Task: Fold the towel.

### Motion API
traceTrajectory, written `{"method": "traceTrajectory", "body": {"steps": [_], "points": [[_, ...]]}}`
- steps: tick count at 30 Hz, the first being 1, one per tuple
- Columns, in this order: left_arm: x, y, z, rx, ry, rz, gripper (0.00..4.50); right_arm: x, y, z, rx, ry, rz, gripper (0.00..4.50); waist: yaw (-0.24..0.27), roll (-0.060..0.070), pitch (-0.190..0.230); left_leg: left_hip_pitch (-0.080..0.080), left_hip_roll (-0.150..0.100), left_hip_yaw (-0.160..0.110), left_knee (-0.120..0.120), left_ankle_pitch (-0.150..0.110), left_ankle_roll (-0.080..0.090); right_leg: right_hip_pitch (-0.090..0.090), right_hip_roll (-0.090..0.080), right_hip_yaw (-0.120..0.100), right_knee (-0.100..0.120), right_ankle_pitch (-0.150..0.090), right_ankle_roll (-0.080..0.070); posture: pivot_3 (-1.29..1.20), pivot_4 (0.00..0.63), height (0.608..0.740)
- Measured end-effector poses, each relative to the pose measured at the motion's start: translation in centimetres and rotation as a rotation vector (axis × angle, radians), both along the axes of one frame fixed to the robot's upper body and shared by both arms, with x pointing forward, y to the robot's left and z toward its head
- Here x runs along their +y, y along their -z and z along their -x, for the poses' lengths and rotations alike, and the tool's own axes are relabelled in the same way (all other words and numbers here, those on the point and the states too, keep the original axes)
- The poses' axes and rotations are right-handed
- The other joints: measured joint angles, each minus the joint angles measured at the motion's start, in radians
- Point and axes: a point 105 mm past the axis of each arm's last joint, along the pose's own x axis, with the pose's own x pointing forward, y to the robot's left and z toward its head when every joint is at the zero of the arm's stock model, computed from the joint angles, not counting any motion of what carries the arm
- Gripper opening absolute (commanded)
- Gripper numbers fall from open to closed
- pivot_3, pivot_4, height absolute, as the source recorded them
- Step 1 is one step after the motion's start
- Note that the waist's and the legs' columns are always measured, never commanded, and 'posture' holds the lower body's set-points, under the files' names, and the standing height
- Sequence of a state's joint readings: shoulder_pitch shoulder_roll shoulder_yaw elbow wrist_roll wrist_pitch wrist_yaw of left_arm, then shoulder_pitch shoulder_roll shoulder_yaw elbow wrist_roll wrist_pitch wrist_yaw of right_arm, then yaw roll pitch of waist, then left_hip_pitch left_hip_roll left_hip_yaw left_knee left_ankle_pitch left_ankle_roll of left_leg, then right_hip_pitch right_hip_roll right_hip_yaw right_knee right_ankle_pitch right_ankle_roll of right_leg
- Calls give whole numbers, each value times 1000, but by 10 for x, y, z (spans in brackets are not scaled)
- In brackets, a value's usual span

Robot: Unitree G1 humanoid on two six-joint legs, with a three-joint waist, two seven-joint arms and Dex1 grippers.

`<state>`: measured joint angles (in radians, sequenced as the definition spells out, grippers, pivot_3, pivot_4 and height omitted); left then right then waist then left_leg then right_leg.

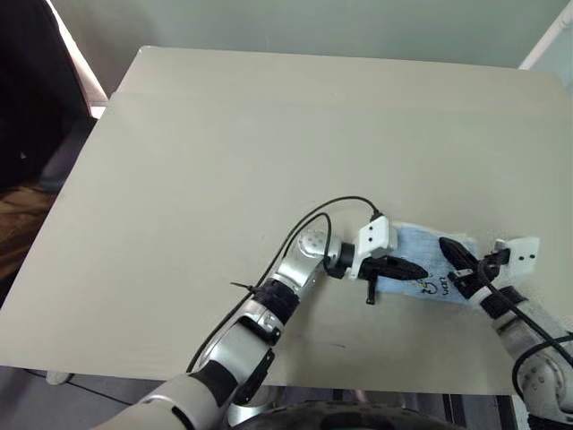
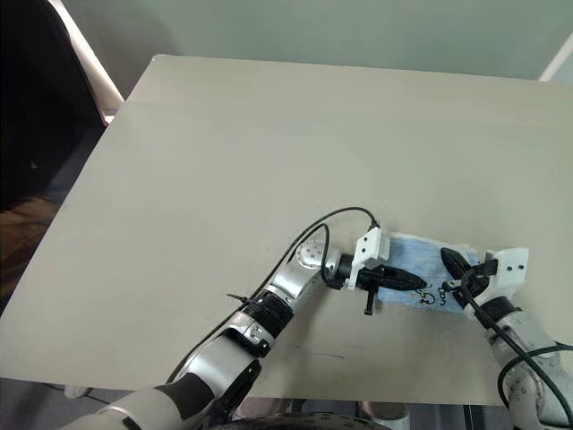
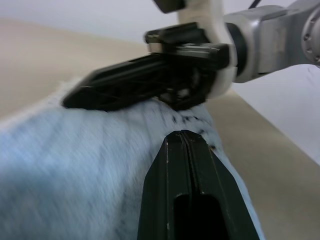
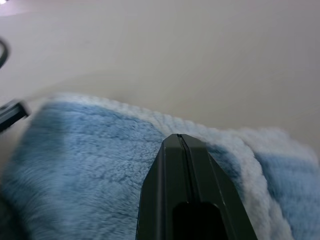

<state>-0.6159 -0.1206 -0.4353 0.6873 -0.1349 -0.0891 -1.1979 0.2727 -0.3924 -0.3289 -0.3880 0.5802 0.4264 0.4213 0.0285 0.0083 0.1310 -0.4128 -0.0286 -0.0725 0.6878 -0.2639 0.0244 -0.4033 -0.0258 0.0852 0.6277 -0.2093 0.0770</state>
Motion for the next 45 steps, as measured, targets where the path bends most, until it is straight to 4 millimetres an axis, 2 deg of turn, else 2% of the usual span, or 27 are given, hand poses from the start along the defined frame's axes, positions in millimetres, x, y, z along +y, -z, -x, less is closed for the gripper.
{"method": "traceTrajectory", "body": {"steps": [3, 6, 10, 16, 17, 18, 20, 21, 23, 24, 27, 29, 31, 36, 41, 45], "points": [[0, 4, 1, -32, -3, -1, 25, 0, 5, -2, -7, 11, 9, 0, -1, 0, 0, 2, 0, 0, 0, -1, 2, 3, 0, 0, 0, 0, 0, 0, 150, 740], [1, 5, 0, -35, -11, 1, 25, 0, 9, -2, -3, 3, 33, 0, -2, 0, -1, 6, 0, 0, 1, -6, 11, 7, 0, 0, -1, 0, 0, 0, 150, 740], [1, 6, 1, -26, -13, 3, 25, -2, 11, 0, 7, -16, 61, 0, -1, 0, -1, 9, -1, -1, 1, -6, 11, 11, 0, 0, -1, 0, 0, 0, 150, 740], [4, 3, -2, 2, -26, 29, 25, -2, 11, 1, 16, -37, 67, 0, -1, 0, -1, 8, -1, -1, 1, 0, 0, 11, 0, 0, -1, -2, 0, 0, 150, 740], [4, 2, -3, 14, -31, 41, 2, -3, 9, 2, 17, -43, 51, 168, -1, 0, 0, 8, -2, -1, 1, -1, 0, 11, 0, 0, -1, -2, 0, 0, 150, 740], [6, -6, -5, 32, -37, 86, 183, -4, 2, 3, 15, -63, 29, 362, 0, 2, 0, 6, -3, 0, 1, 0, -1, 9, 0, 1, 0, -3, 1, 0, 150, 740], [17, -37, -15, 26, -63, 230, 597, -17, -21, 8, 11, -101, 27, 860, 0, 4, 0, -1, -4, 1, 2, 2, 0, 3, 0, 3, 0, -2, 3, 0, 150, 740], [27, -60, -19, -5, -64, 306, 884, -23, -44, 10, -17, -138, 54, 1173, 0, 5, 0, -4, -5, 1, 3, 3, -1, 1, 0, 3, 0, -2, 3, 0, 150, 740], [40, -83, -22, -44, -65, 371, 1598, -25, -76, 14, -81, -177, 95, 1849, -1, 1, -2, -2, -3, 1, 3, 5, -3, 3, 2, 3, 0, -4, 1, 0, 150, 740], [45, -89, -21, -55, -57, 377, 1973, -20, -85, 16, -91, -218, 101, 2202, -1, -2, -2, 0, -2, 0, 3, 4, -4, 5, 3, 2, 0, -6, 0, 0, 150, 740], [61, -87, -20, -50, -72, 341, 2914, -10, -90, 21, -48, -305, 87, 3150, -1, -1, -2, 1, -2, 0, 0, 4, -4, 4, 2, 2, 1, -7, 1, 0, 150, 740], [80, -83, -24, -55, -110, 288, 3689, -11, -93, 25, -15, -338, 92, 3929, -1, -2, -2, 0, -1, 0, -2, 4, -4, 2, 2, 3, 0, -8, 0, 0, 150, 740], [98, -86, -30, -63, -158, 264, 4343, -16, -94, 28, 17, -348, 101, 4492, 0, -2, -2, 0, -1, 0, -4, 4, -4, 1, 2, 2, 0, -8, 0, 0, 150, 740], [125, -88, -30, -73, -209, 199, 4432, -23, -82, 35, 110, -381, 74, 4500, 7, -2, -2, -1, -2, 0, -4, 2, -3, 1, 1, 2, -1, -9, 0, 0, 150, 740], [162, -78, -40, -49, -351, 127, 4432, -51, -77, 37, 191, -320, 10, 4500, 4, -2, -2, -1, -1, -1, -5, 2, -3, -1, 1, 2, 0, -10, -2, 0, 150, 740], [168, -71, -36, -24, -382, 118, 4432, -66, -67, 38, 276, -287, -40, 4500, 5, -1, -2, -1, -2, 0, -5, 1, -3, -1, 0, 2, 0, -10, -3, 0, 150, 740]]}}
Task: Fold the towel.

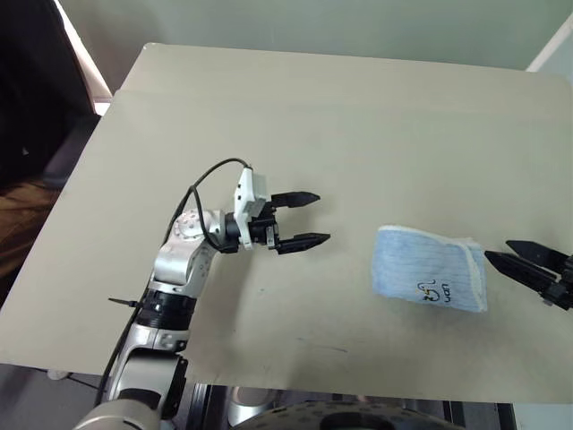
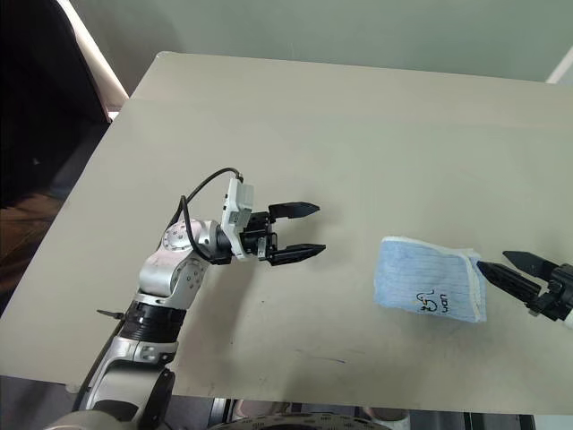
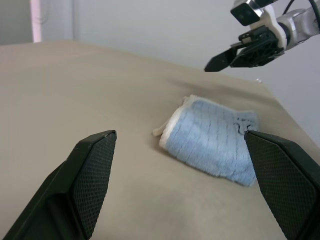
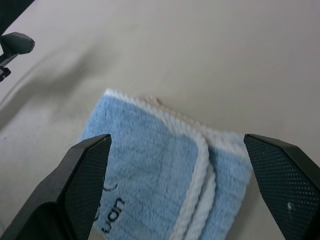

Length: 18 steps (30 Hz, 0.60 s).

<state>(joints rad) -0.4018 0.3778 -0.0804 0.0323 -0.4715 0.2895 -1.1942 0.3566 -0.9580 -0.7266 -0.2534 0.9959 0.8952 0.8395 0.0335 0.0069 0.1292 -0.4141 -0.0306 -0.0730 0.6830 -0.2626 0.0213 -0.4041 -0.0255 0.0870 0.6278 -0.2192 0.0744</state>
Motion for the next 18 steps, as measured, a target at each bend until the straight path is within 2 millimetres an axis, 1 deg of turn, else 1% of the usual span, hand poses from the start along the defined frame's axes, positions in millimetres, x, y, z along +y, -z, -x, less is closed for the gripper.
{"method": "traceTrajectory", "body": {"steps": [3, 8, 12, 14, 16, 18], "points": [[4, 7, 7, 37, -6, -6, 4432, -11, 5, 0, 51, 16, -3, 4500, -2, 0, 0, 0, 0, 0, -1, -1, -1, -1, 0, -1, 1, 0, -1, 0, 150, 740], [13, 14, 14, 67, -52, -18, 4432, -7, 31, 4, 182, -55, 9, 4500, -5, 0, 0, 1, 3, 0, -1, -2, -3, -2, 2, -2, 2, 0, -5, 0, 150, 740], [16, 10, 11, 43, -86, -17, 4432, -2, 42, 2, 218, -101, 9, 4500, -6, 1, 0, 1, 4, 0, 0, -2, -3, -2, 2, -3, 3, 1, -6, 0, 150, 740], [16, 7, 10, 36, -105, -14, 4432, 3, 47, -4, 220, -116, -3, 4500, -8, 0, 0, 2, 5, 0, 0, -2, -4, -1, 3, -3, 2, 2, -7, 0, 150, 740], [14, 2, 9, 29, -122, -5, 4432, 9, 55, -8, 224, -136, -25, 4500, -8, 0, 0, 2, 5, 0, 0, -2, -4, -1, 3, -3, 3, 2, -7, 0, 150, 740], [11, -4, 10, 20, -134, 1, 4432, 10, 57, -10, 221, -153, -20, 4500, -11, -1, 0, 6, 6, 1, 0, -2, -4, 1, 4, -4, 3, 3, -9, 0, 150, 740]]}}
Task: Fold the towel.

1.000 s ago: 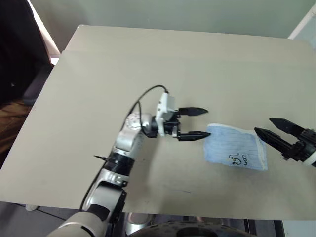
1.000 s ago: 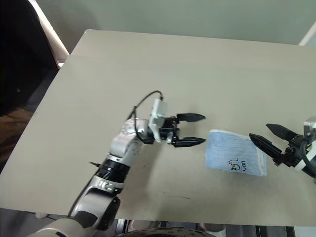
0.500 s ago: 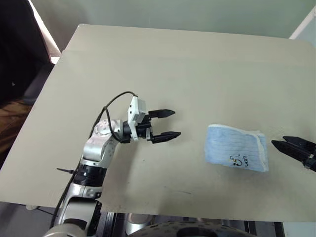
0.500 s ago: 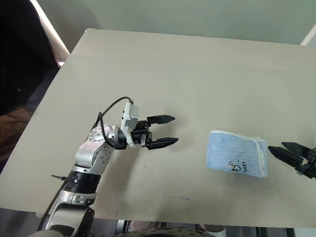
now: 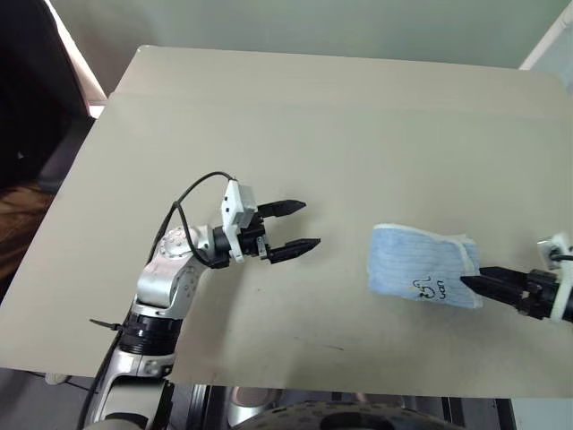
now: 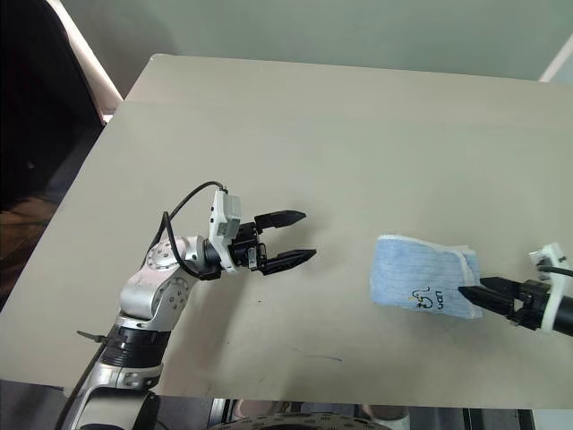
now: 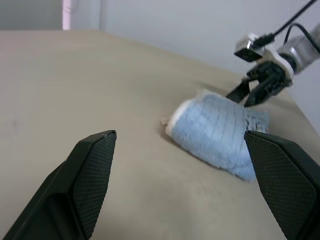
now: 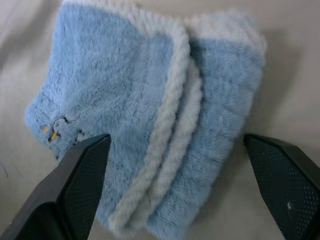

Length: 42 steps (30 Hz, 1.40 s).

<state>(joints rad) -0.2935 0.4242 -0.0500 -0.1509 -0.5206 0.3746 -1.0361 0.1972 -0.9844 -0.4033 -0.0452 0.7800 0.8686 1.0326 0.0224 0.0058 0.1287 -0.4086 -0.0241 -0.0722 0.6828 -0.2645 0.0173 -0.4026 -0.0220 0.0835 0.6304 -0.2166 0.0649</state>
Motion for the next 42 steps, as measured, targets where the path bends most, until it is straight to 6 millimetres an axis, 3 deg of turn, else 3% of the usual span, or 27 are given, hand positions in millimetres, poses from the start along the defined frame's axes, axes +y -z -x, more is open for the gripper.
{"method": "traceTrajectory", "body": {"steps": [8, 11, 18, 27, 30, 40, 42], "points": [[-5, -14, 6, -25, -21, -14, 4432, 19, 2, -7, -16, -48, -46, 4500, -19, -1, 0, 10, 2, 0, -1, 0, -5, 4, 2, 0, 8, -8, -14, 0, 150, 740], [-6, -9, 8, -5, -28, -9, 4432, 35, 1, -4, -7, -101, -75, 4500, -20, -1, 0, 11, 2, 0, -1, 0, -6, 4, 2, 0, 12, -10, -16, 0, 150, 740], [-8, -2, 10, -4, -21, -4, 4432, 51, -2, -1, 15, -139, -106, 4500, -20, -1, 0, 10, 2, 0, -1, 0, -6, 4, 2, 0, 13, -11, -16, 0, 150, 740], [0, 10, 11, 28, -12, -14, 4432, 59, -5, -3, 24, -136, -125, 4500, -19, -1, 0, 9, 2, -1, -2, 0, -6, 3, 2, 0, 13, -11, -15, 0, 150, 740], [0, 12, 10, 29, -11, -15, 4500, 58, -6, -3, 28, -130, -127, 3894, -19, -1, 0, 9, 2, -1, -2, 0, -6, 2, 2, 0, 13, -12, -16, 0, 150, 740], [4, 22, 6, 25, -23, -37, 4500, 50, -10, -5, 15, -93, -131, 334, -19, -1, 0, 9, 2, -1, -2, 0, -6, 2, 2, 0, 13, -12, -16, 0, 150, 740], [4, 25, 5, 29, -26, -38, 4500, 49, -10, -6, 12, -92, -130, 18, -19, -1, 0, 8, 2, -1, -2, -1, -6, 2, 2, 0, 13, -12, -16, 0, 150, 740]]}}
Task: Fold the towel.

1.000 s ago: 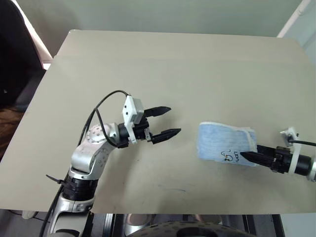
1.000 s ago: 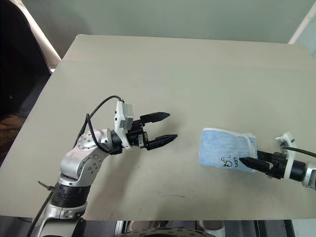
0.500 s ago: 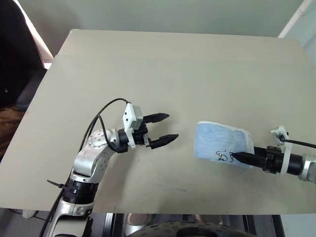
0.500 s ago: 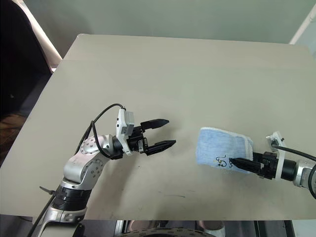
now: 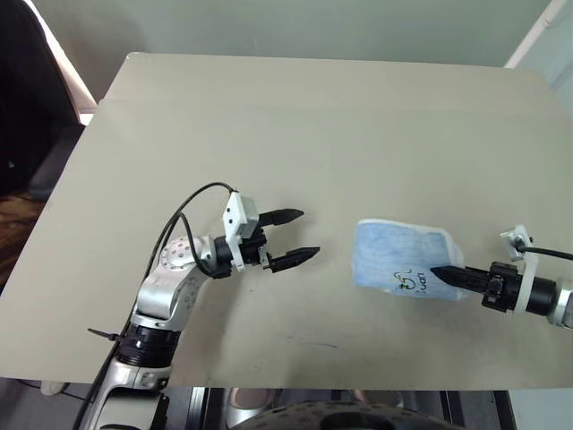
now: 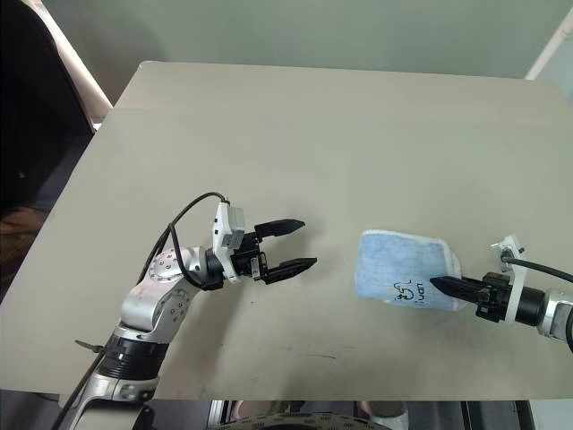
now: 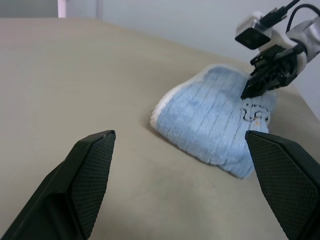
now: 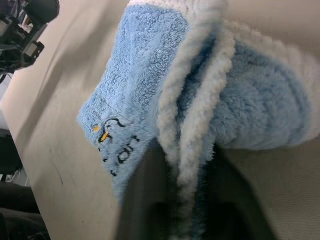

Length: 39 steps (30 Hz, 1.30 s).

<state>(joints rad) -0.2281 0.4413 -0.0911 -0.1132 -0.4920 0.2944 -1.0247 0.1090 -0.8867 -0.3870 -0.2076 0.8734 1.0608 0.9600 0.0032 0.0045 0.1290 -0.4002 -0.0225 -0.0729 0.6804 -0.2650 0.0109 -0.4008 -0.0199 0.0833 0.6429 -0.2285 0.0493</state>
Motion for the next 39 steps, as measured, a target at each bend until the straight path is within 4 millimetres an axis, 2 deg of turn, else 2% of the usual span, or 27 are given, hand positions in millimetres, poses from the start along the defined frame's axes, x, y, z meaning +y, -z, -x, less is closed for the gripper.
{"method": "traceTrajectory", "body": {"steps": [3, 5, 9, 13, 17, 19, 25, 30, 33, 39], "points": [[0, 1, -1, -6, 0, 3, 4500, -1, -3, -1, -15, 3, 5, 18, 0, 0, 0, 0, 0, 0, 0, 0, 0, 0, 0, 0, 0, 0, 0, 0, 150, 740], [-1, 3, -1, -9, 1, 4, 4500, -2, -13, -2, -61, 8, 13, 18, 0, 0, 0, -1, 0, 0, 0, 0, 0, -1, 0, 0, 0, 0, 0, 0, 150, 740], [-2, 4, -1, -8, 2, 17, 4500, -3, -53, -11, -251, 65, -16, 18, 0, 0, 0, -1, 0, 0, 0, 0, 0, -1, 0, 0, 0, 0, 0, 0, 150, 740], [-2, 4, -1, -17, 0, 17, 4500, -12, -94, -23, -448, 219, -82, 18, 0, 0, 0, -1, 0, 0, 0, -1, 1, -1, 0, 0, 0, 0, 0, 0, 150, 740], [-1, 6, -2, -14, -4, 19, 4500, -29, -106, -32, -518, 393, -113, 18, 0, 0, 0, -1, 0, -1, 0, -4, 6, -1, 0, 0, 0, 0, 1, 0, 150, 740], [-2, 7, -3, -10, -5, 24, 4500, -46, -109, -40, -547, 530, -146, 18, 0, 0, 0, -1, 0, -1, 0, -6, 10, -2, -1, 0, 0, 1, 3, 0, 150, 740], [-7, 4, -7, -23, 0, 38, 4500, -100, -99, -61, -547, 952, -201, 18, 1, 1, 1, -1, 0, -1, 0, -8, 14, -3, -1, 0, 1, 6, 9, 0, 150, 740], [-8, 4, -8, -29, -3, 32, 4500, -138, -76, -60, -493, 1243, -220, 18, 2, 3, 0, -1, 0, -1, -2, -8, 14, -4, -1, -1, 1, 6, 9, 0, 150, 740], [-8, 4, -8, -30, -3, 32, 4500, -146, -58, -55, -440, 1344, -228, 18, 1, 4, 0, -1, 0, -1, -3, -9, 13, -5, -1, -1, 1, 6, 9, 0, 150, 740], [-9, 4, -8, -39, -5, 33, 4500, -151, -11, -37, -295, 1420, -194, 18, 3, 4, 0, -1, 0, -1, -3, -10, 12, -4, -2, -1, 0, 5, 9, 0, 150, 740]]}}
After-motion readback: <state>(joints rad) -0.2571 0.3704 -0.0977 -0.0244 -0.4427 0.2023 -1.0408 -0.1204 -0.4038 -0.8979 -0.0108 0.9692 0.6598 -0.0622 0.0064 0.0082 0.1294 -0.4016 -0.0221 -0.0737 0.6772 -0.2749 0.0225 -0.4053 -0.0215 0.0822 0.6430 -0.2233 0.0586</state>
